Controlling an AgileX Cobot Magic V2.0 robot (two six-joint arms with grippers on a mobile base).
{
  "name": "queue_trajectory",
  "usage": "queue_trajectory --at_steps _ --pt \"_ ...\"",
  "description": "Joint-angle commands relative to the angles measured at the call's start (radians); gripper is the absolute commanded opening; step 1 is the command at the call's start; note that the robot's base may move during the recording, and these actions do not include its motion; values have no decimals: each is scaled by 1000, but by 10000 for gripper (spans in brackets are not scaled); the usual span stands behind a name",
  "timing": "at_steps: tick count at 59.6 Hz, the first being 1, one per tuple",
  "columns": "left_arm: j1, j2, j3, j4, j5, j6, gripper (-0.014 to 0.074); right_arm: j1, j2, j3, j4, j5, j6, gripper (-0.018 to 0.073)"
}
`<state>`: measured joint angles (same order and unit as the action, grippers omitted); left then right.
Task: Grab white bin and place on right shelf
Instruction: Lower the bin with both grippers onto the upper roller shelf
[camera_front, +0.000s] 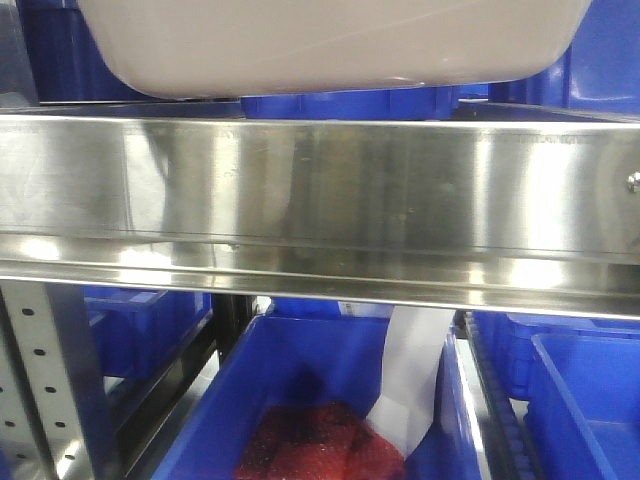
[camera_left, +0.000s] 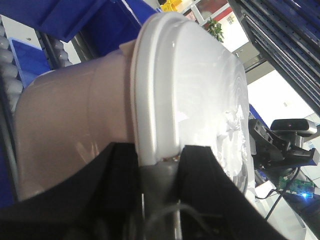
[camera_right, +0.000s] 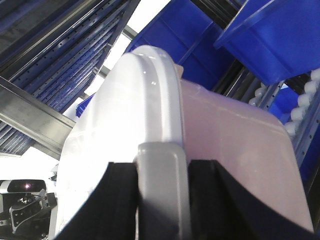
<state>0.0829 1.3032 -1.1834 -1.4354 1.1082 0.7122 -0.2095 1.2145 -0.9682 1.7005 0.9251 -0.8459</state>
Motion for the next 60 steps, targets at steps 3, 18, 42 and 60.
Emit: queue_trajectory --at_steps 3,18,42,60 --pt "-37 -34 -32 -81 209 23 -126 30 -38 -43 89 209 -4 58" --pt "-37 -34 -32 -81 209 23 -126 30 -38 -43 89 209 -4 58" --pt "-37 -34 -32 -81 209 23 -126 30 -38 -43 93 184 -4 58" --pt "-37 -34 -35 -94 195 23 -126 30 -38 -43 93 190 -4 58"
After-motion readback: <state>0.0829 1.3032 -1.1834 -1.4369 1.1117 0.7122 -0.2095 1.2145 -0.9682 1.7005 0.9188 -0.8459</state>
